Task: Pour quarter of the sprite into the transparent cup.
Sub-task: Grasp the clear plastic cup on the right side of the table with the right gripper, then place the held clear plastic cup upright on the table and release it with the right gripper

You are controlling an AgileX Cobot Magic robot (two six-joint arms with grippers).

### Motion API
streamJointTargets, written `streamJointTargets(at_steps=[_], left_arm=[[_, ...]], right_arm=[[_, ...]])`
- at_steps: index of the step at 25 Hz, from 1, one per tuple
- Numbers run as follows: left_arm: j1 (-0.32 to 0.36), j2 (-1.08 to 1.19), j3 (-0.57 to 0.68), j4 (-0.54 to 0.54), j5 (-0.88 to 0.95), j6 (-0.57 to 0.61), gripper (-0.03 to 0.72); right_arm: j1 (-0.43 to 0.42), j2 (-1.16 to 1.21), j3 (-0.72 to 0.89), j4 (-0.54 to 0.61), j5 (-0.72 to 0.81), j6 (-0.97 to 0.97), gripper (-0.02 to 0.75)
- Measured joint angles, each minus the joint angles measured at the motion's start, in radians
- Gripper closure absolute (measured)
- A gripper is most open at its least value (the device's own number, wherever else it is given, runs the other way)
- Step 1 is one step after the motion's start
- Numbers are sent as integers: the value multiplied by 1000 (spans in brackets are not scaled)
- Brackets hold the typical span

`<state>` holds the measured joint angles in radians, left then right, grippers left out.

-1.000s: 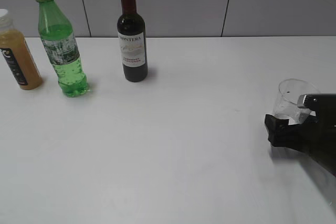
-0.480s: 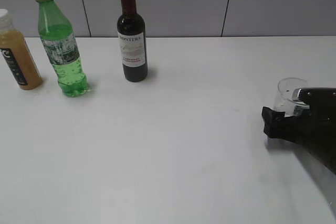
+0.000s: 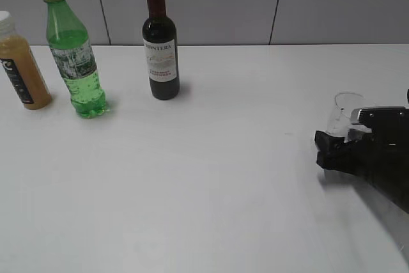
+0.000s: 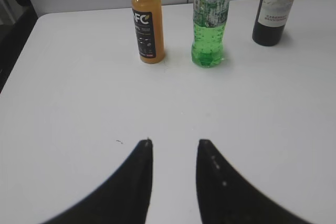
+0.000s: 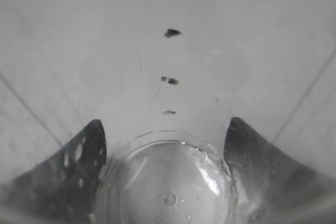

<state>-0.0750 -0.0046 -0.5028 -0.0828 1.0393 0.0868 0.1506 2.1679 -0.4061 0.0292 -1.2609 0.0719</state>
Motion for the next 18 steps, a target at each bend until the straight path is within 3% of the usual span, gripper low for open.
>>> streamJointTargets(at_steps=[6,18], left_arm=[[0,0,0,0,0,0,460],[0,0,0,0,0,0,460]], right_arm=[[0,-34,7,-178,35,-14,210],[37,-83,-85,-727,43,-18,213]])
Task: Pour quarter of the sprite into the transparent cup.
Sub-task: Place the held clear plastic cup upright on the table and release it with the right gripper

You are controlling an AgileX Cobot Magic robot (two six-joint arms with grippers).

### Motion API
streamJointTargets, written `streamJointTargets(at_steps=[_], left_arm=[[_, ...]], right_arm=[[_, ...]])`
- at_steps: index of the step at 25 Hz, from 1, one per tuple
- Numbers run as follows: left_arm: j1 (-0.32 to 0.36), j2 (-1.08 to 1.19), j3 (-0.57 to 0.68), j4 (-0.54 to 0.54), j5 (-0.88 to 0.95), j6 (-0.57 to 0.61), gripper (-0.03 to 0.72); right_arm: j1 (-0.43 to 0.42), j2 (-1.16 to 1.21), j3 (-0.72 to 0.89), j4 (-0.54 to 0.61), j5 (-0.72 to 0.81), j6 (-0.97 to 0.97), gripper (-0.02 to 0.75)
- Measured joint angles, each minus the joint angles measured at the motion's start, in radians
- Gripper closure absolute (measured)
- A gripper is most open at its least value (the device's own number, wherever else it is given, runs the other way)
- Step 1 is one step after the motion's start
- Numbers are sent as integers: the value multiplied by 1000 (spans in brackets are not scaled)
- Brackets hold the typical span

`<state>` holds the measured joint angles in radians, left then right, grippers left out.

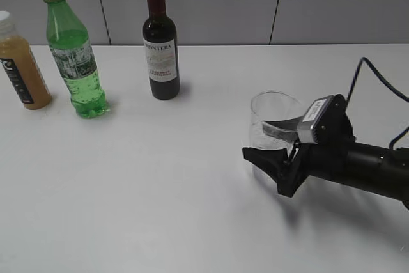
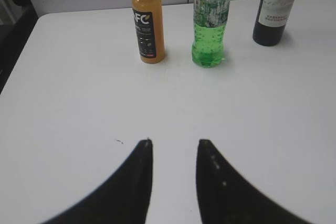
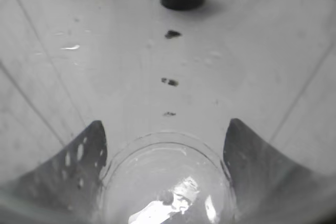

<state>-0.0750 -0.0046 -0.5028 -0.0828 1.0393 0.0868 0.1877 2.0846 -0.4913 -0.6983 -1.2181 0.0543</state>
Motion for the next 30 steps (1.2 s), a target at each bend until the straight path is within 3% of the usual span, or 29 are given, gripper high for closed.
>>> streamJointTargets(at_steps=[4,13,23,30], left_arm=[[0,0,0,0,0,0,460],[0,0,0,0,0,0,460],[0,0,0,0,0,0,460],[0,0,0,0,0,0,460]], right_arm=[[64,0,-74,-101,0,2,213],[238,6,-243,-193,21,59,213],[281,146,-445,-389,85,254,213],[285,209,-557,-407,103,300,213]])
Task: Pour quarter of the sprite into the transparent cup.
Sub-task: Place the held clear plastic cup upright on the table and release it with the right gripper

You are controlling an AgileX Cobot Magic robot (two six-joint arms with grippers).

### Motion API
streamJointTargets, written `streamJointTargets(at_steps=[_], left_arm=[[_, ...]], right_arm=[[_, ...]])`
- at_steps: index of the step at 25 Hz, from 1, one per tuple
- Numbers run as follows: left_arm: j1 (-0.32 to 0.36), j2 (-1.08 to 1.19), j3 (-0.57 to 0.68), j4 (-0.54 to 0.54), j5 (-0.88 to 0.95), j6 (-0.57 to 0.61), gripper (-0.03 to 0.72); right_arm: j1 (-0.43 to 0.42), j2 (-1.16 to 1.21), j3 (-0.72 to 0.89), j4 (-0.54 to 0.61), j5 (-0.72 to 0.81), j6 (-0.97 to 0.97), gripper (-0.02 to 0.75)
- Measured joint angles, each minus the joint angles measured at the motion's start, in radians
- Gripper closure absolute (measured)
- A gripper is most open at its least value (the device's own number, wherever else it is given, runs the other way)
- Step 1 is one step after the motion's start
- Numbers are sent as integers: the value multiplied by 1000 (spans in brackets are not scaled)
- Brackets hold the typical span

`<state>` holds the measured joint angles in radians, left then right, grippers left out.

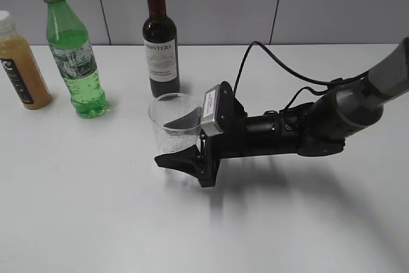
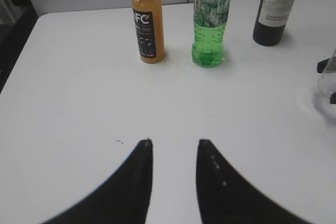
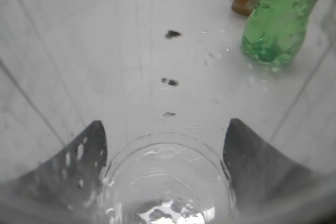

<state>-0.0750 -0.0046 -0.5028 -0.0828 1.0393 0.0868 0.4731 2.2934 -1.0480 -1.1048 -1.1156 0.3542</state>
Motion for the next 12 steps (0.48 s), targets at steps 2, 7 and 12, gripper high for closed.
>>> streamJointTargets(at_steps=[2,7,12], left_arm=[[0,0,0,0,0,0,460],[0,0,0,0,0,0,460],[0,0,0,0,0,0,460]], right_arm=[[0,24,-20,-1,1,14,213],[0,58,-36,-8,2,23,214],[2,89,-40,-19,2,24,214]])
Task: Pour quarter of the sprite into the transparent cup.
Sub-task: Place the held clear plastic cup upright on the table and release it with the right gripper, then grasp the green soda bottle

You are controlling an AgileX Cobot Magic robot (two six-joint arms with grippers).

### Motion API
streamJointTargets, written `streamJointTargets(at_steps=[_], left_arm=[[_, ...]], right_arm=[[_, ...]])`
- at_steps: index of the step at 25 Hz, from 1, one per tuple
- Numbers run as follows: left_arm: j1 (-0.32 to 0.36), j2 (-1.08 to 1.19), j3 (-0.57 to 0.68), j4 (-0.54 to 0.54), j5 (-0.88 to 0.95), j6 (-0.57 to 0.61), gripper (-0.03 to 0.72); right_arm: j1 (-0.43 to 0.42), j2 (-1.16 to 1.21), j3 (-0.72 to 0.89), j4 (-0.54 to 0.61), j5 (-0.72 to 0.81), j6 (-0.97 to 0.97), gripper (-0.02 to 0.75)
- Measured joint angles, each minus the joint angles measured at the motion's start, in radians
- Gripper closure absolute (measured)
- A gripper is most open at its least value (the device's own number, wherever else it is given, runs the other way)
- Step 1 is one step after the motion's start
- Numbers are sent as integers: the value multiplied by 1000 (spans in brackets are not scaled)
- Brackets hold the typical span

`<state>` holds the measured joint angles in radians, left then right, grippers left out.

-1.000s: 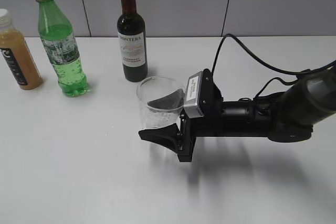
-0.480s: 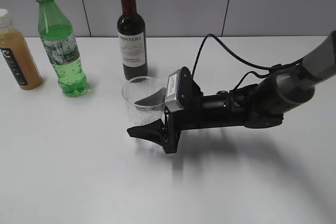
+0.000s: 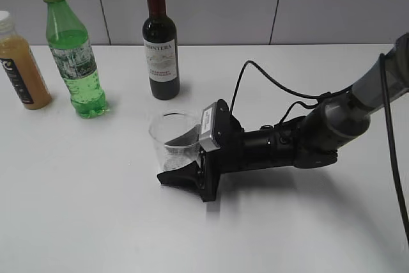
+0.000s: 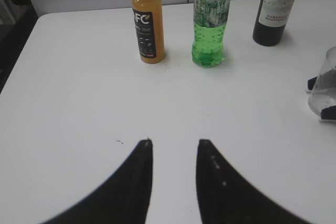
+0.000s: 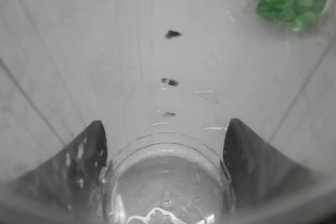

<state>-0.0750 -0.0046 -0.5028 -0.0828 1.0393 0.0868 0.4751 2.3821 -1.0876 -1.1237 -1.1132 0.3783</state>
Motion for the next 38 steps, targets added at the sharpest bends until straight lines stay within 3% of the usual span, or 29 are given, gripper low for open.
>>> streamJointTargets(at_steps=[3,7,10,18,27,31,38], left_arm=[[0,0,0,0,0,0,460],[0,0,0,0,0,0,460],[0,0,0,0,0,0,460],[0,0,0,0,0,0,460],[0,0,0,0,0,0,460],[0,0,0,0,0,0,460],[0,0,0,0,0,0,460]], right_arm=[[0,16,0,-1,3,-12,206],[0,16,-1,-1,7,-40,88],[0,16,-1,-2,7,-49,56],[-51,-27,48,-34,8,-51,48],[-199,-167,295,41,24,-168,48],[-249,-256,401,189,45,-256,48],[-276,-485,472,704,210,-282,49]])
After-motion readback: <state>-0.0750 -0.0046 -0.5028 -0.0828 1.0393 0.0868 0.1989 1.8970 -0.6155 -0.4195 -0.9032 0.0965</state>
